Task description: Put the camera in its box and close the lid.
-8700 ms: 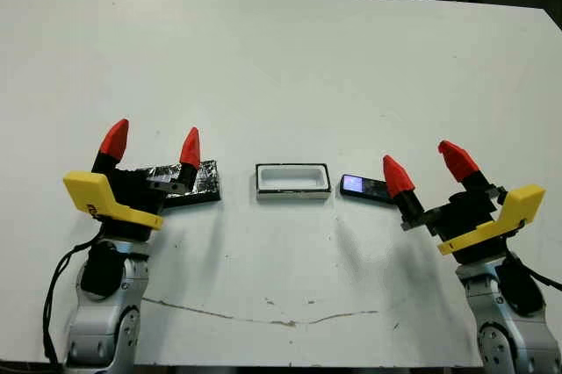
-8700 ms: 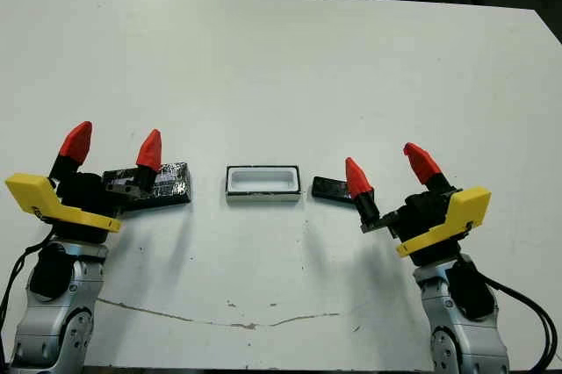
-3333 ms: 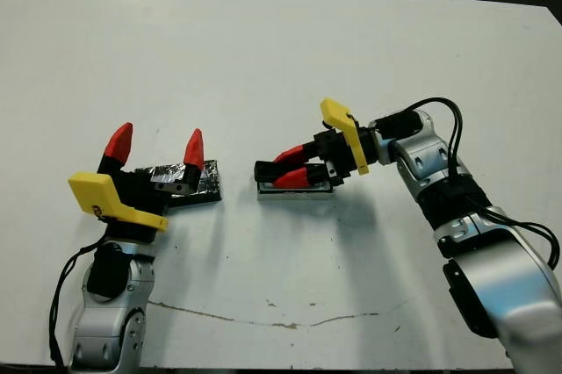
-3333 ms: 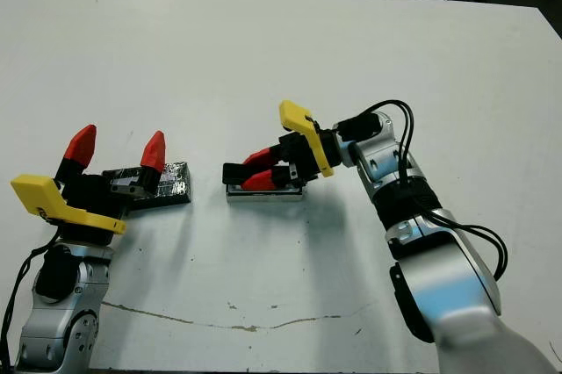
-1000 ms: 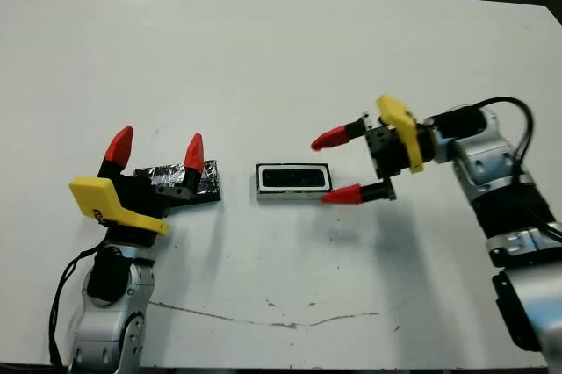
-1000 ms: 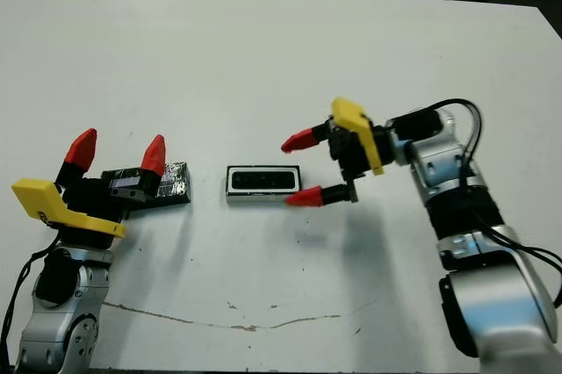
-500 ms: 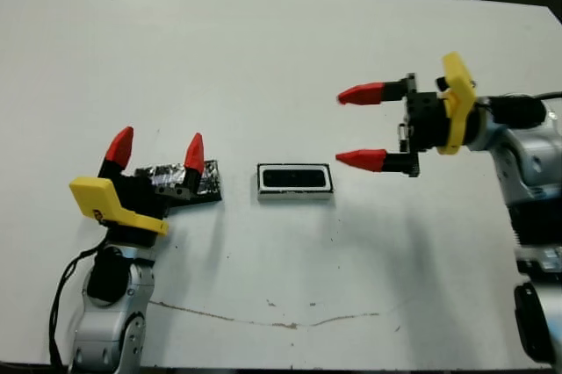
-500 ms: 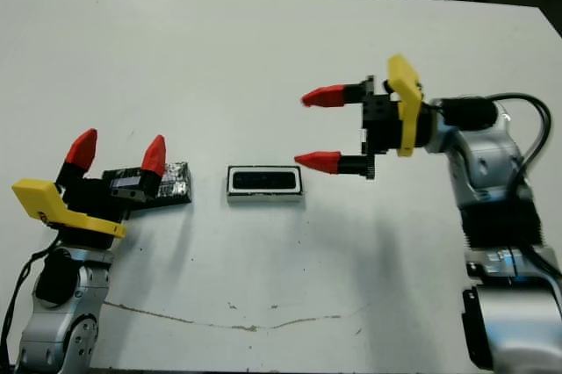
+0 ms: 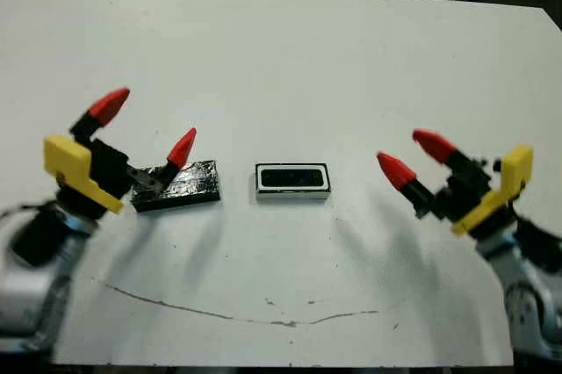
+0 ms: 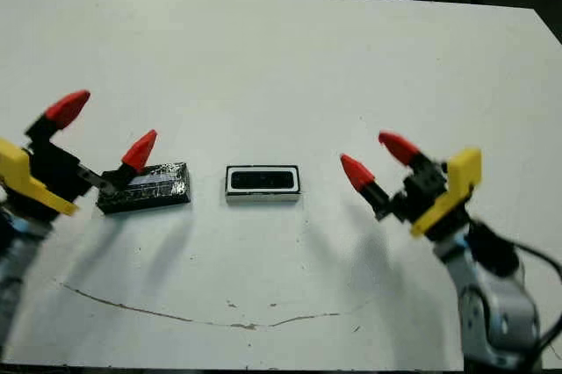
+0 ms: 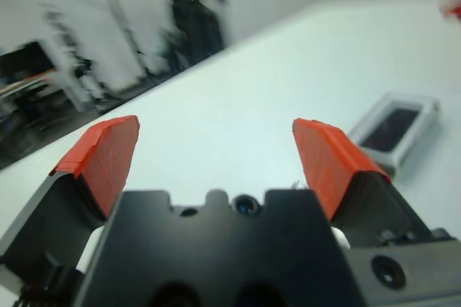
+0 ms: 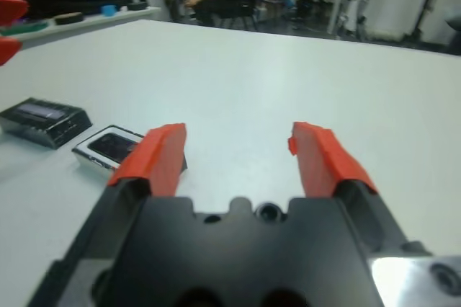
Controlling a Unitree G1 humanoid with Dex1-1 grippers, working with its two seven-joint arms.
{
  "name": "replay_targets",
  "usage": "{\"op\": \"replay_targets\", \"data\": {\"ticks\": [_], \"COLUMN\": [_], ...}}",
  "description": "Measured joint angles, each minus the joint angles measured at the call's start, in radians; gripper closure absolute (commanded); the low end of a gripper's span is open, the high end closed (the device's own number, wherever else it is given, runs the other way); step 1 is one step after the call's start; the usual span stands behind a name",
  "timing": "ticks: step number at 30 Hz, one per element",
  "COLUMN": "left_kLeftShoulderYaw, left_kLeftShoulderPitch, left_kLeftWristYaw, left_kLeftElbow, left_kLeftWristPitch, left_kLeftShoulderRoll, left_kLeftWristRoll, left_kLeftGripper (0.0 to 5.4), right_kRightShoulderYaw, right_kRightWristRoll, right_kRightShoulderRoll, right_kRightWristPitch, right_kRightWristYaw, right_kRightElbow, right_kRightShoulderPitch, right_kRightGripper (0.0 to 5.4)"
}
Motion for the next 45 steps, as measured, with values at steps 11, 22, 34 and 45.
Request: {"op": "replay_targets", "data": {"ticks": [11,22,34,45], "left_kLeftShoulderYaw": [-0.148,-0.258,-0.330,-0.399], "left_kLeftShoulderPitch": [-0.405,-0.555,-0.550,-0.548], "left_kLeftWristYaw": [-0.621,-0.952,-0.944,-0.867], "left_kLeftElbow": [0.417,0.729,0.704,0.538], "left_kLeftWristPitch": [-0.007,0.015,-0.086,-0.058], "left_kLeftShoulderRoll": [0.197,0.132,0.137,0.187], "left_kLeftWristRoll": [-0.037,-0.117,-0.039,0.202], "left_kLeftGripper": [0.00,0.00,0.00,0.00], "right_kRightShoulderYaw": [0.012,0.026,0.026,0.027], "right_kRightWristRoll": [0.010,0.005,0.018,0.042], "right_kRightShoulderRoll": [0.023,0.022,0.022,0.020], "right_kRightWristPitch": [-0.058,-0.067,-0.084,-0.091], "right_kRightWristYaw": [-0.063,-0.087,-0.081,-0.063], "right_kRightElbow": [0.012,0.036,0.051,0.056], "right_kRightShoulderPitch": [0.060,0.049,0.042,0.043], "right_kRightGripper": [3.71,5.27,5.39,5.39]}}
